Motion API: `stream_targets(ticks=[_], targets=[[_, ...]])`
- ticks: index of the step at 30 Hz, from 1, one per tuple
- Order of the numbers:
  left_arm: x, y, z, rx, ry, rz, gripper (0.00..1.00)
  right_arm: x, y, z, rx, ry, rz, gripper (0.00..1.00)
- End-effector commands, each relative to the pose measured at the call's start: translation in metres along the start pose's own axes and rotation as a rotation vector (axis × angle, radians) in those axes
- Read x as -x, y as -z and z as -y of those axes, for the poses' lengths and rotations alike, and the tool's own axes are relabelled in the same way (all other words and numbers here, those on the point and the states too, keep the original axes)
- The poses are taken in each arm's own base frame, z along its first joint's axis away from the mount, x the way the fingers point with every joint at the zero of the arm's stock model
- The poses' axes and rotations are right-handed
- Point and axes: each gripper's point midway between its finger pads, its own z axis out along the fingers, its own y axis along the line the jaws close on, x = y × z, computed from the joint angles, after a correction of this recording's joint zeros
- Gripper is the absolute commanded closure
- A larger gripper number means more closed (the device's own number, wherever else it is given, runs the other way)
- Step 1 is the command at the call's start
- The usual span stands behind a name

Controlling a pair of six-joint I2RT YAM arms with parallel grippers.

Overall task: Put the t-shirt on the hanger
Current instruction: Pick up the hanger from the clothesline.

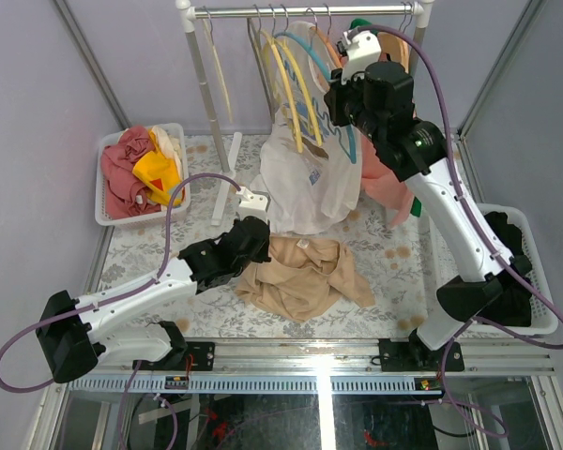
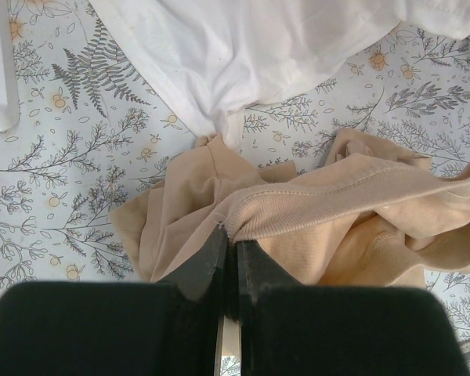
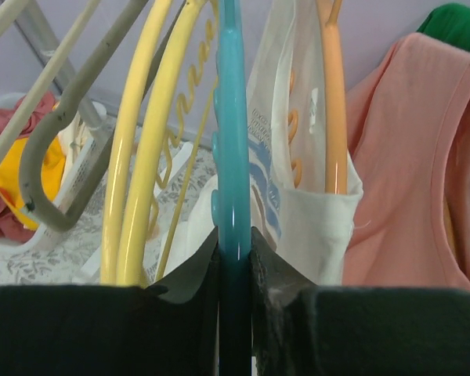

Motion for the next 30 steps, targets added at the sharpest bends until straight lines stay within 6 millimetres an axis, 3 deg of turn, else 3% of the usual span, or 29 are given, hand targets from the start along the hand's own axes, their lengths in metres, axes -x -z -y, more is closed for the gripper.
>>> stream_targets(ticks=[1,7,14,24,30], targets=[[0.024,0.007,0.004,-0.017,0.013,0.064,1.00,0.035,0.034,0.002,0.024,-0.035,0.056,1.00],[0.026,0.011,0.002,-0.017,0.016,0.071,1.00,0.003,0.057,-0.001,0.048,-0.063,-0.074,1.00],[0.027,0.013,0.005,-0.027,0.020,0.069,1.00,-0.026,0.086,0.018,-0.038,-0.075,-0.114,1.00],[0.027,0.016,0.003,-0.026,0.026,0.070,1.00,-0.004,0.123,0.044,-0.147,-0.116,0.050,1.00],[0.027,0.018,0.003,-0.029,0.033,0.071,1.00,0.010,0.134,0.048,-0.156,-0.138,0.139,1.00]])
